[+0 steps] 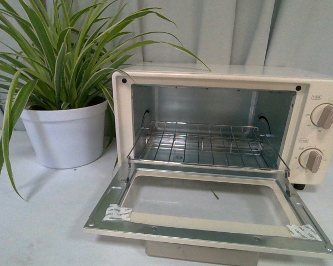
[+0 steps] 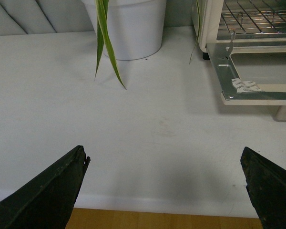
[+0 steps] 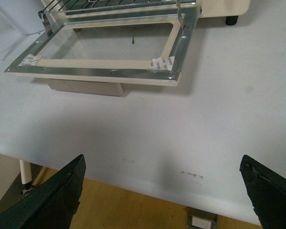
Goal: Open oven
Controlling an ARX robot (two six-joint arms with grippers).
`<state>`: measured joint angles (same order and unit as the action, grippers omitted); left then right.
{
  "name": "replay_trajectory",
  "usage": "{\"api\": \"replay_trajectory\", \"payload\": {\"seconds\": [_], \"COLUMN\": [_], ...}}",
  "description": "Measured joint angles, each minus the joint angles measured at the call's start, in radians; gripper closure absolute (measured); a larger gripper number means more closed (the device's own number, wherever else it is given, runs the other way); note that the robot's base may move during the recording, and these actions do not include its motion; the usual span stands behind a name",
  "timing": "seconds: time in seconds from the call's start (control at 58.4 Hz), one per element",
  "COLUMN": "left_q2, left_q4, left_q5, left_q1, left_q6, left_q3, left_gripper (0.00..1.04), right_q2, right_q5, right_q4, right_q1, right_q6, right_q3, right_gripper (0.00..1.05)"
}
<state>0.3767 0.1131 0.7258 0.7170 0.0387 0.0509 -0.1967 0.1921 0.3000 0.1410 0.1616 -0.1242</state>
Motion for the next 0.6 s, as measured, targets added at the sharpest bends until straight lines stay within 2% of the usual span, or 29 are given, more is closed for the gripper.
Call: {"api": "replay_trajectory", "payload": {"seconds": [0.171,0.206,0.223,0.24,0.274,0.326,0.445,0.497,0.548,0.6], "left_q2": [-0.001,-0.001,-0.001,-0.009,-0.038,-0.091,-0.215,-0.245,-0.272,-0.294], "left_q4": [-0.002,-0.002,0.000,0.024,0.102,0.124,0.048,0.013,-0.014,-0.033], "left_q5": [-0.001,-0.002,-0.005,-0.014,-0.061,-0.108,-0.232,-0.278,-0.324,-0.364], "left_q1": [-0.002,-0.002,-0.002,-0.006,-0.029,-0.076,-0.201,-0.249,-0.296,-0.337], "left_q6": [0.010,0.011,0.011,0.000,-0.010,-0.018,-0.025,-0.027,-0.028,-0.030], "left_q3": [-0.001,-0.001,-0.002,-0.010,-0.039,-0.039,-0.039,-0.039,-0.039,-0.039], "left_gripper": [0.07,0.07,0.07,0.09,0.16,0.25,0.46,0.55,0.64,0.73], "right_q2": [0.002,0.032,0.053,0.067,0.129,0.164,0.183,0.188,0.190,0.193], "right_q5": [0.001,-0.077,-0.152,-0.187,-0.325,-0.368,-0.348,-0.237,-0.197,-0.201], "right_q4": [-0.002,-0.063,-0.124,-0.152,-0.262,-0.307,-0.314,-0.301,-0.299,-0.299], "right_q1": [0.000,0.025,0.042,0.050,0.066,0.060,0.020,-0.053,-0.106,-0.130], "right_q6": [0.000,-0.022,-0.043,-0.049,-0.093,-0.115,-0.140,-0.147,-0.152,-0.154], "right_q3": [0.001,0.025,0.051,0.064,0.113,0.116,0.116,0.117,0.117,0.117], "right_gripper": [0.09,0.13,0.16,0.18,0.27,0.36,0.55,0.66,0.75,0.84]}}
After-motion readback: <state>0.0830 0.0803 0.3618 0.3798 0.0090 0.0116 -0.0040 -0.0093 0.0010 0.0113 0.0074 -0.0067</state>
